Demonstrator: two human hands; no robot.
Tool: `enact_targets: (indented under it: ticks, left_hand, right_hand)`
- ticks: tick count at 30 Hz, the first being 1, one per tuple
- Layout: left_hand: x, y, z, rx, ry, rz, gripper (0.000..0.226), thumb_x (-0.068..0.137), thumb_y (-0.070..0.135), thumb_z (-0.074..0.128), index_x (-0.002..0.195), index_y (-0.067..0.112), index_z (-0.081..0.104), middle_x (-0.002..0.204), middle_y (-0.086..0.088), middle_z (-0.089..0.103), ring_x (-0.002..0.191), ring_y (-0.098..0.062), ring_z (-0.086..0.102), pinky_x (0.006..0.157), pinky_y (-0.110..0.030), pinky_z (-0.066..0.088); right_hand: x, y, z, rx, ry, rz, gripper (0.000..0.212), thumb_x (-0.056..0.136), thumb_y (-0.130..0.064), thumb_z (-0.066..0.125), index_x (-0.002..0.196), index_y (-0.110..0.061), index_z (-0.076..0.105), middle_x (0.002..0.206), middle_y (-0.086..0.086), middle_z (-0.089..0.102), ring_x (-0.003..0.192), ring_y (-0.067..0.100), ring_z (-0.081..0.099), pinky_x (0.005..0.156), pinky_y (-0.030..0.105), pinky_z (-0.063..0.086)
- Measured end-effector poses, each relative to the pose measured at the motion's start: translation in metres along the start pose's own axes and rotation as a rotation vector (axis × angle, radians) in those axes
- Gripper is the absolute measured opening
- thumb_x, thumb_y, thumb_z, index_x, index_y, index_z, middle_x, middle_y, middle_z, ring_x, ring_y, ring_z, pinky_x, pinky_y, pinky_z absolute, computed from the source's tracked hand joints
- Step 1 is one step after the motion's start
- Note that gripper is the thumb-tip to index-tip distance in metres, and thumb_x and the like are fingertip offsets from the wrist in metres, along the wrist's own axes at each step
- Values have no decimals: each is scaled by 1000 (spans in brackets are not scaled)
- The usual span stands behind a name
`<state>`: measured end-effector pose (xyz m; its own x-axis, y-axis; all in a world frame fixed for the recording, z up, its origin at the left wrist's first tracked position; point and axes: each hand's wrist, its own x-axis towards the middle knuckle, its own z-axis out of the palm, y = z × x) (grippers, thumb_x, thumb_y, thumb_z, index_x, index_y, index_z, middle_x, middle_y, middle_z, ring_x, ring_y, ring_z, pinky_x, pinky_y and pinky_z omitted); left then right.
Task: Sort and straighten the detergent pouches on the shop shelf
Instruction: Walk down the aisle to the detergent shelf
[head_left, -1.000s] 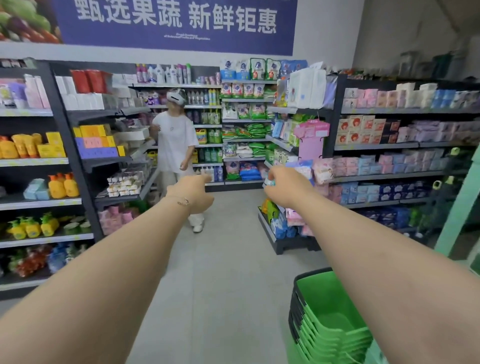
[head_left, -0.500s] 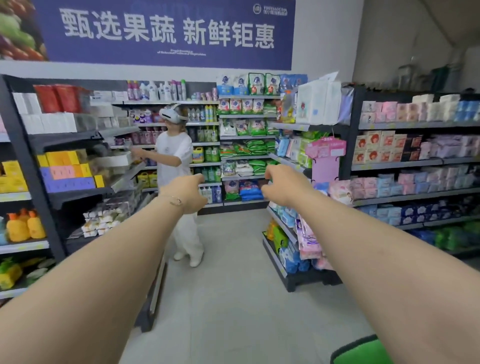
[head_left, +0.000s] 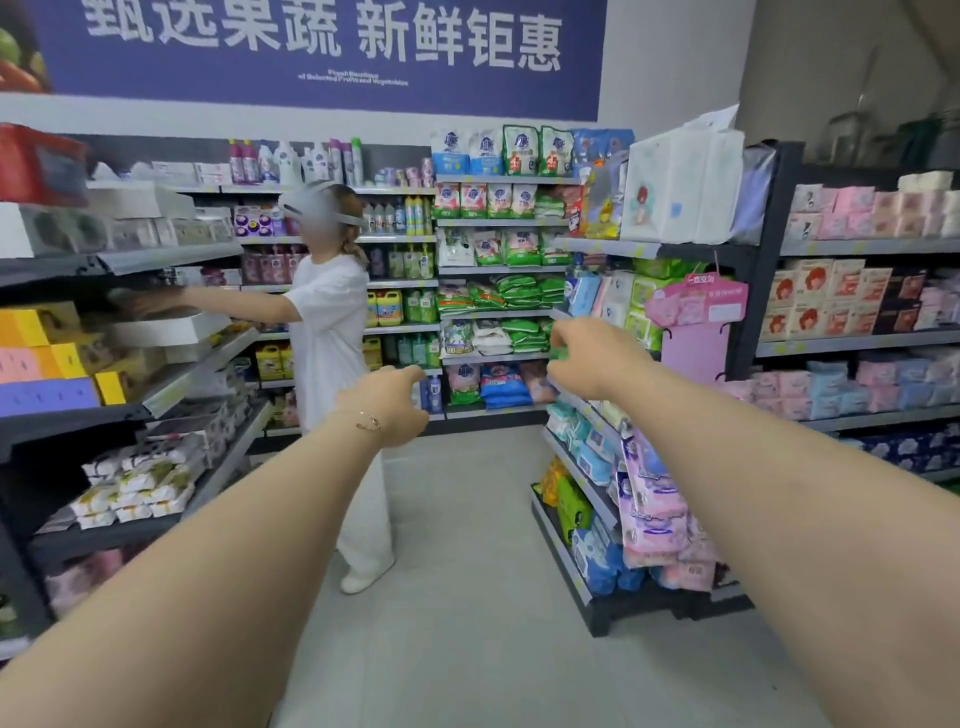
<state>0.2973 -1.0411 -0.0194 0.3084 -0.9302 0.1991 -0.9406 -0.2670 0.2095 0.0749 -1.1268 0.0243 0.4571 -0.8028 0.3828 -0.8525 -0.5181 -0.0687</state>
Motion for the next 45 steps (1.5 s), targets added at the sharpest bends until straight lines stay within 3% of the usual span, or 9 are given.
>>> enact_targets:
  ticks: [5,11,18,22,27,34,40,45]
  left_hand:
    - [123,11,13,-17,24,-7,61,87,30,55,145,30,34,145,-3,42,130,-26,43,103,-46,41]
    - [244,23,17,20,59,29,63,86,28,57,145,31,34,144,-1,45,131,-26,42,107,-51,35]
    - [348,9,32,69,50,0,61,88,23,53,145,30,33,143,-3,44,127,-25,44,103,-50,39]
    - [417,4,54,84,55,18,61,89,24,53,145,30,32,145,-2,41,115,-23,52,85,-37,49]
    - [518,-9,86,211,-13,53,58,91,29,54,144,32,32,146,-2,36,127,-28,42,103,-50,38]
    - [672,-43,95,187,12,64,63,89,23,54,146,31,30,146,-4,32,131,-28,36,92,-41,46]
    - [780,-46,116,194,-4,106,59,91,31,56,145,31,31,146,-5,32,130,-29,38,97,-48,45]
    - [858,-60,140,190,-32,94,59,91,30,55,144,34,30,148,-3,30,134,-28,33,100,-51,41]
  right_hand:
    - [107,41,25,25,28,16,27,90,-26,52,115,-15,53,106,6,55,84,26,49,66,30,37]
    - [213,87,66,11,14,25,28,90,-24,52,116,-12,54,111,10,59,94,29,57,79,37,50]
    - [321,108,123,48,2,10,27,90,-25,51,114,-13,54,115,8,55,92,28,53,73,34,45]
    - [378,111,165,38,-7,-33,28,89,-27,53,113,-13,55,114,8,53,99,29,56,81,38,48]
    - [466,134,217,82,-57,38,22,84,-22,55,104,-13,57,104,6,59,94,29,58,76,35,49]
    - [613,154,258,81,-54,64,23,87,-24,55,107,-11,57,114,9,51,89,29,54,71,35,47]
    - [712,169,290,70,-43,67,31,90,-27,53,117,-12,55,124,10,47,100,31,55,84,40,48]
    - [792,182,328,78,-48,59,31,91,-29,54,117,-12,55,124,9,47,100,31,55,82,38,48]
